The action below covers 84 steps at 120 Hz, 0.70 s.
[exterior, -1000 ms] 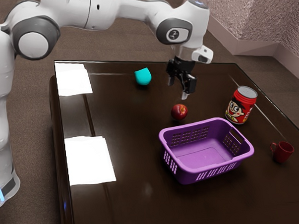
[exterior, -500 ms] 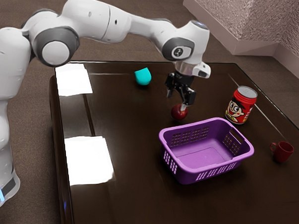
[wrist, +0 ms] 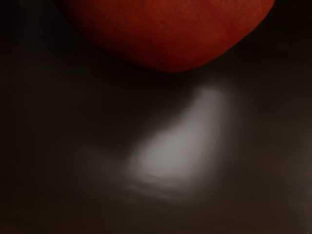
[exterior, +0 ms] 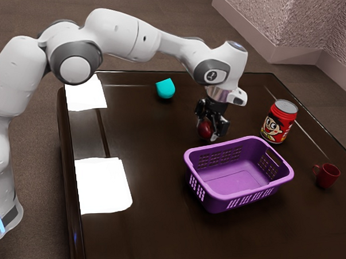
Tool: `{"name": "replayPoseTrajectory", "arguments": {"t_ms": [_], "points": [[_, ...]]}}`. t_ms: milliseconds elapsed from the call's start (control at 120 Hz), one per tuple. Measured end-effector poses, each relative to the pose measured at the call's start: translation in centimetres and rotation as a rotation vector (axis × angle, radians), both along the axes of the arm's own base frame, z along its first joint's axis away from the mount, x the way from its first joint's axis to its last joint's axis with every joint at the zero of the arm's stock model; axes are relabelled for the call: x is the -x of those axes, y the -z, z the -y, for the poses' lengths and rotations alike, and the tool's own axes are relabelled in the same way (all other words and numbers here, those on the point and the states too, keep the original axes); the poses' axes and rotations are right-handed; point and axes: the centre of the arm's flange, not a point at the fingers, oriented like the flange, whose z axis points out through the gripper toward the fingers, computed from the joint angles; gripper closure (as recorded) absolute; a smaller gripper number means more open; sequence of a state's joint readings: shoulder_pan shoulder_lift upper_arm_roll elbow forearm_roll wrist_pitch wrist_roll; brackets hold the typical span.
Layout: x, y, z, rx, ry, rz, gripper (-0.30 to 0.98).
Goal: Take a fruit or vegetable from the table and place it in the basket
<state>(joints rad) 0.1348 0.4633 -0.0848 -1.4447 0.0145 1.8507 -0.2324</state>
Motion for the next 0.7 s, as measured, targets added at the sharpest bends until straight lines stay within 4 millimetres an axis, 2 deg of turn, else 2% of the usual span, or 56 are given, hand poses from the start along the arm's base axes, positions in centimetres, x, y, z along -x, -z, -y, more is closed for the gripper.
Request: {"name": "replayPoseTrajectory", "arguments": {"t_ms": [83, 133, 183, 225, 267, 292, 325, 358, 400, 475, 600, 700], "points": [[0.1, -0.3, -0.1, -0.004, -0.005, 0.002, 0.30], [0.3, -1.7, -0.1, -0.011, -0.006, 0.016, 0.36], [1.0, -4.9, 0.3, -0.019, -0.003, 0.052, 0.39], [1.3, -8.4, 0.8, -0.027, 0.003, 0.095, 0.41], [1.3, -13.1, 2.8, -0.041, 0.037, 0.157, 0.42], [1.5, -15.3, 4.9, -0.050, 0.071, 0.183, 0.41], [1.8, -17.1, 8.1, -0.060, 0.120, 0.201, 0.42], [2.2, -18.0, 11.0, -0.070, 0.165, 0.208, 0.43], [2.6, -18.4, 13.9, -0.080, 0.210, 0.205, 0.45], [2.9, -17.8, 16.9, -0.095, 0.256, 0.188, 0.47], [1.5, -15.3, 20.3, -0.102, 0.303, 0.161, 0.51], [1.0, -14.1, 21.0, -0.109, 0.311, 0.145, 0.52]]}}
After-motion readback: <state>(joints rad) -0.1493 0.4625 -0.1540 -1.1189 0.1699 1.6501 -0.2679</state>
